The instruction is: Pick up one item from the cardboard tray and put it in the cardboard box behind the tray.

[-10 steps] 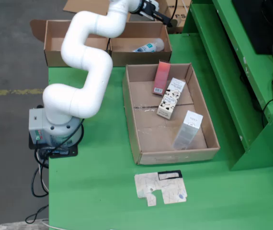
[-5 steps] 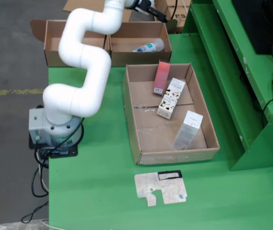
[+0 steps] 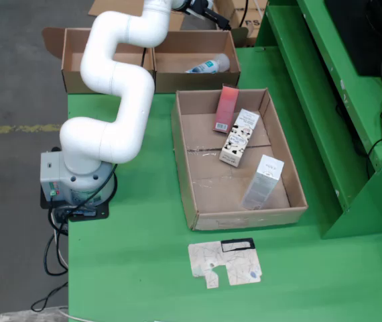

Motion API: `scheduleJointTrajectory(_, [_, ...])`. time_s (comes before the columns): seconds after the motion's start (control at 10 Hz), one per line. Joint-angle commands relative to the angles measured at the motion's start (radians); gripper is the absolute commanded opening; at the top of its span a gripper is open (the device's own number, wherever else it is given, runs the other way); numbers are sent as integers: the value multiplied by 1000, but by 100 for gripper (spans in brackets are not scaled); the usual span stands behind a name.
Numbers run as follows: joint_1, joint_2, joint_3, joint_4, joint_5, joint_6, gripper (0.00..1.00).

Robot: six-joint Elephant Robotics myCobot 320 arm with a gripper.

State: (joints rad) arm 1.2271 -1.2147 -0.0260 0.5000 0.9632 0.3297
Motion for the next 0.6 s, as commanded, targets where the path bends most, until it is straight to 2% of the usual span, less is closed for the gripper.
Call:
scheduleJointTrajectory(0.0, [13, 66, 26, 12, -10, 263, 100])
scheduleJointTrajectory(0.1, [16, 73, 26, 12, -10, 317, 100])
scheduleJointTrajectory(0.2, [23, 77, 26, 12, -10, 85, 100])
scheduleJointTrajectory(0.3, [23, 77, 26, 12, -10, 140, 100])
scheduleJointTrajectory(0.4, [24, 87, 26, 12, -10, 377, 100])
scheduleJointTrajectory(0.5, [24, 87, 26, 12, -10, 367, 100])
